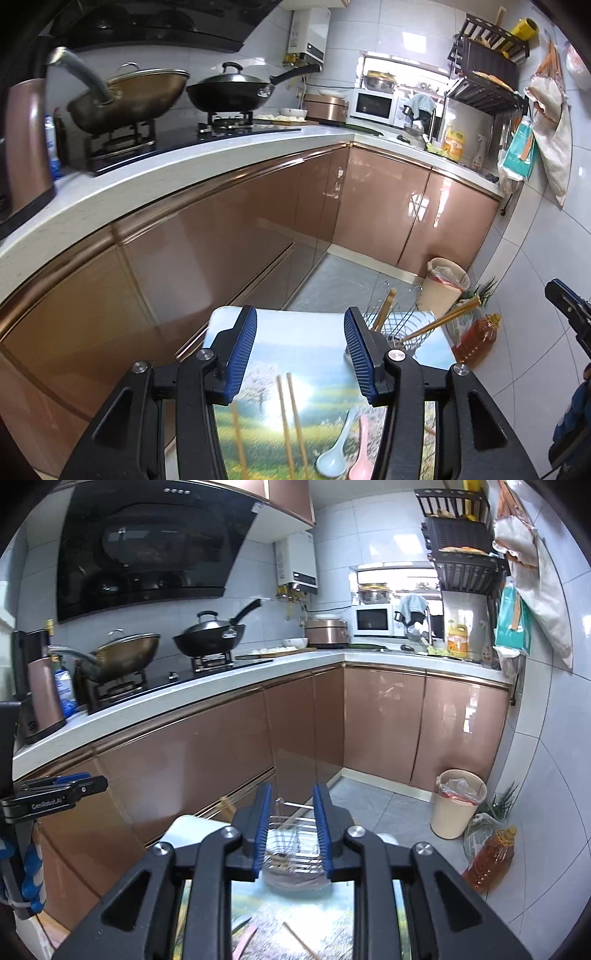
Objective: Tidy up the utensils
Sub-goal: 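Move both open tools back over the loose chopsticks on the table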
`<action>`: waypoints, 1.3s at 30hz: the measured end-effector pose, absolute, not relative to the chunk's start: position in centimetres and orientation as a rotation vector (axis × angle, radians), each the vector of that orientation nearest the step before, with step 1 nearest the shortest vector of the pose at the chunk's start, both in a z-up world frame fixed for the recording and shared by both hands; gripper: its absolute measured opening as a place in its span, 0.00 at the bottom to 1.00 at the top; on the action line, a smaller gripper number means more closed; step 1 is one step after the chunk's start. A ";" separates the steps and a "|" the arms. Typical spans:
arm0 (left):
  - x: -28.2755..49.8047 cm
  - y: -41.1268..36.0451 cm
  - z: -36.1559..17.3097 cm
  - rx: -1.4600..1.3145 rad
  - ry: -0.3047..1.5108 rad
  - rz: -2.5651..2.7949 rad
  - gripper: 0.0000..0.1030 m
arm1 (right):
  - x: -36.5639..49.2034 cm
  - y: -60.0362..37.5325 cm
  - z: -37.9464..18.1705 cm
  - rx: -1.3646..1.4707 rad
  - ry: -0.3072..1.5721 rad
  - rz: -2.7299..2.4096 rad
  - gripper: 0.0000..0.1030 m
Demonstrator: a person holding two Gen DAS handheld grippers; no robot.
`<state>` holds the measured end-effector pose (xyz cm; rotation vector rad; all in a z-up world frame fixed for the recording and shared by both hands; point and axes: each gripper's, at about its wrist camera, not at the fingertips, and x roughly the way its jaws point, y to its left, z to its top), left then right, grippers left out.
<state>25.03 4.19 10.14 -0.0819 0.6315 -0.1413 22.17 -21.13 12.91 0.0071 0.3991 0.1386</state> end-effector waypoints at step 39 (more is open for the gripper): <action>25.4 12.3 -4.9 -0.154 0.931 -0.030 0.47 | 24.4 -11.1 -2.7 -0.059 0.770 0.345 0.22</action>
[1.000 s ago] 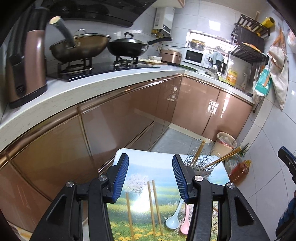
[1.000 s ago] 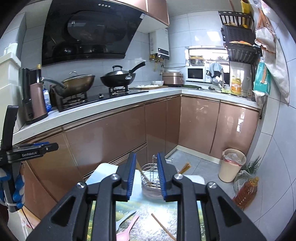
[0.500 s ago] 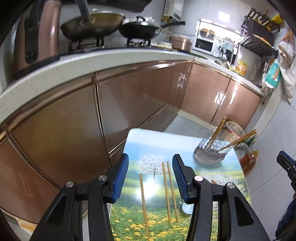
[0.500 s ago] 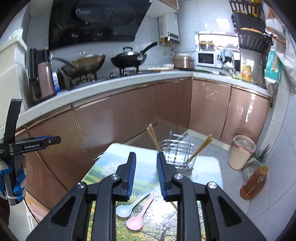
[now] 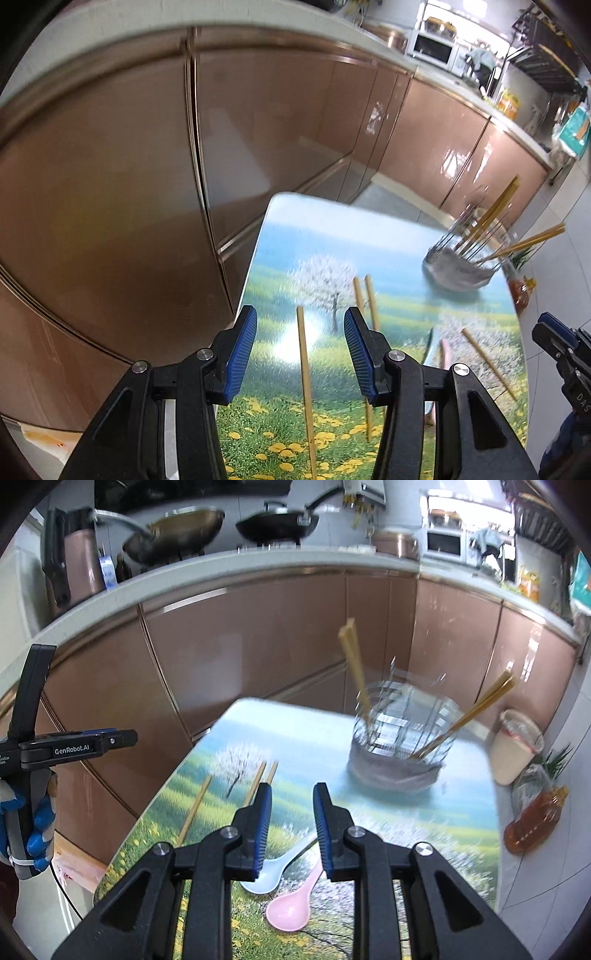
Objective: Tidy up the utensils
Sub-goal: 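Move both open tools back over the loose chopsticks on the table, then lower the right tool onto a wooden chopstick and close it while the left tool grasps another chopstick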
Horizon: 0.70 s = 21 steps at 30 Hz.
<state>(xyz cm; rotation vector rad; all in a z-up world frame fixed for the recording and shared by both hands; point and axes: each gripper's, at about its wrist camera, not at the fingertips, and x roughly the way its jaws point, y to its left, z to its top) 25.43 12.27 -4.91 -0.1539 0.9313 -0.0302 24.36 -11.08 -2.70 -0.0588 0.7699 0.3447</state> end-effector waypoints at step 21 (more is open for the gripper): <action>25.9 10.5 -11.9 -0.071 0.957 -0.002 0.53 | 28.8 -9.9 -10.3 -0.018 0.905 0.375 0.22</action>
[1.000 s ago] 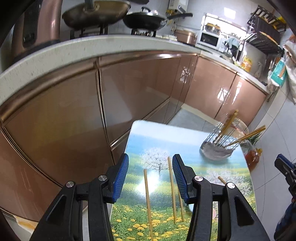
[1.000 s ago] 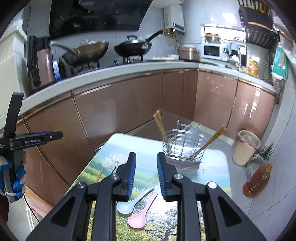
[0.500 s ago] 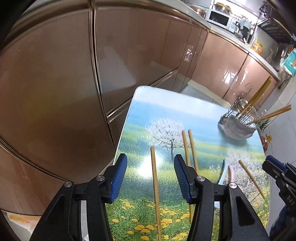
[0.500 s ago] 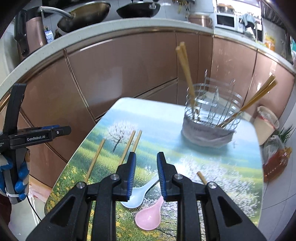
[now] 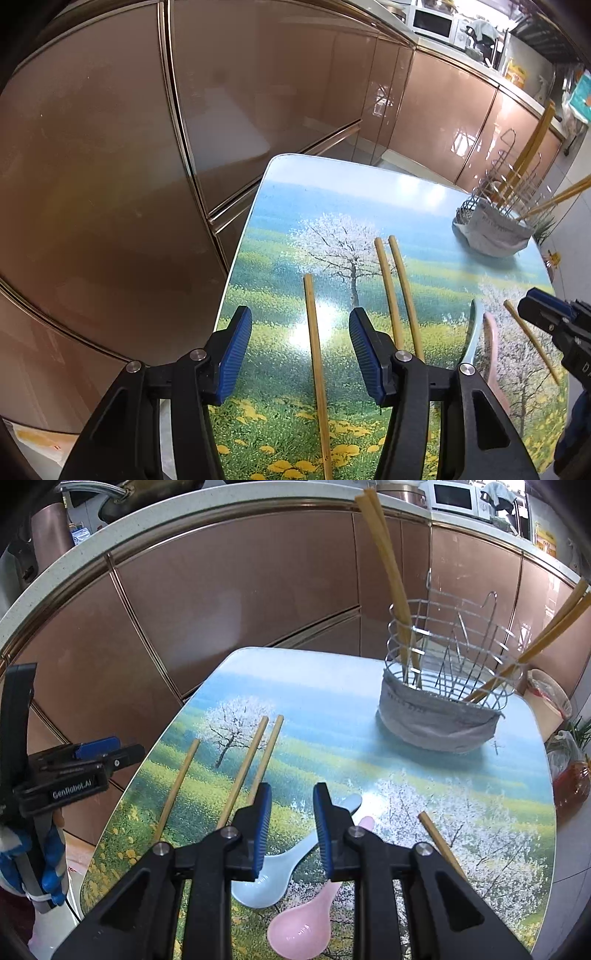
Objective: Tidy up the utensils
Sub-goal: 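Lower the right tool onto a wooden chopstick and close it while the left tool grasps another chopstick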
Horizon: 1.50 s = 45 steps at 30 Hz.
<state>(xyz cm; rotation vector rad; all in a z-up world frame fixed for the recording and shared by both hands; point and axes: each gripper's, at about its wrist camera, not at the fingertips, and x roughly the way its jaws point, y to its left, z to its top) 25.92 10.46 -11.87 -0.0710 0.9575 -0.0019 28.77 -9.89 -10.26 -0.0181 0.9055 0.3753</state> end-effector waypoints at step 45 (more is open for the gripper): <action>30.1 10.6 -17.3 -0.085 1.065 -0.070 0.56 | 37.3 -3.3 -17.2 -0.117 1.115 0.438 0.22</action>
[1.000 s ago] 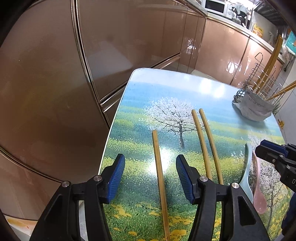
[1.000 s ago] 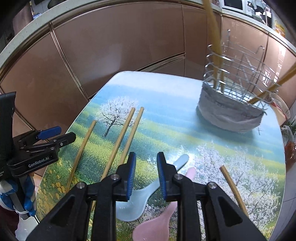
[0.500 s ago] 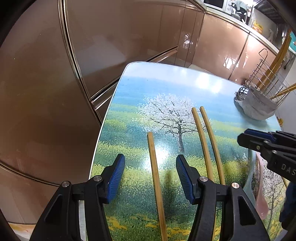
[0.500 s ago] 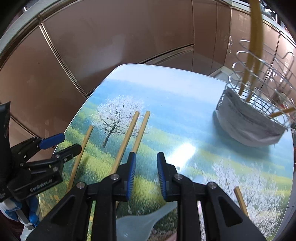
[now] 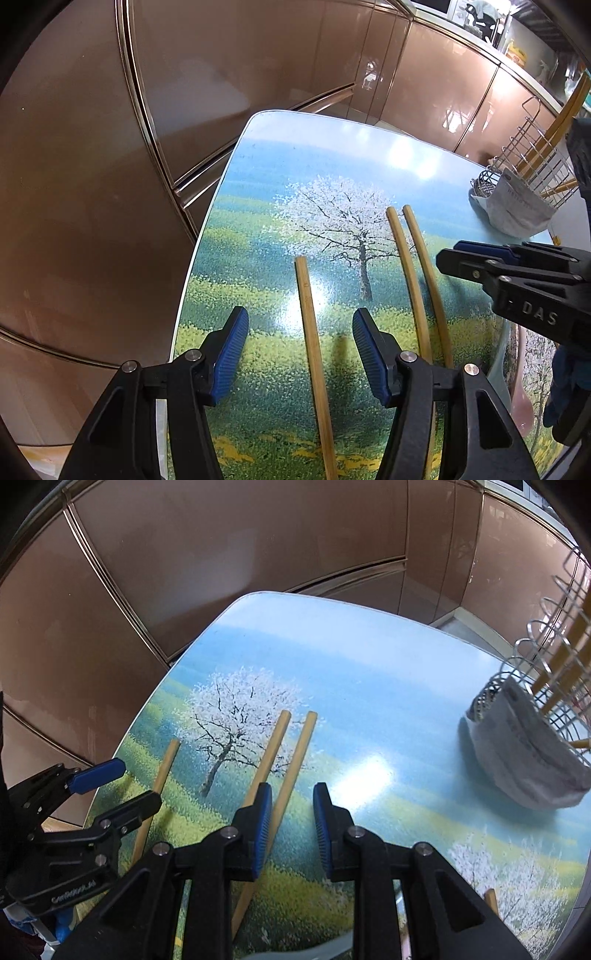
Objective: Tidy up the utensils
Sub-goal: 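Lower the right tool onto a wooden chopstick and close it while the left tool grasps another chopstick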
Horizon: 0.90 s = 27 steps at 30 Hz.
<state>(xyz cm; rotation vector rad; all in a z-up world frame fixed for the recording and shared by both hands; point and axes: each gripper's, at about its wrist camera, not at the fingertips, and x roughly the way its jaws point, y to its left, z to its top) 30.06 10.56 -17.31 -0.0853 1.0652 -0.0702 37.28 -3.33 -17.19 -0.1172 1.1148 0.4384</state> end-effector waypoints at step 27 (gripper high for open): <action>31.5 10.1 -18.8 0.002 1.148 -0.086 0.37 | 37.8 -1.0 -19.4 -0.192 1.187 0.394 0.10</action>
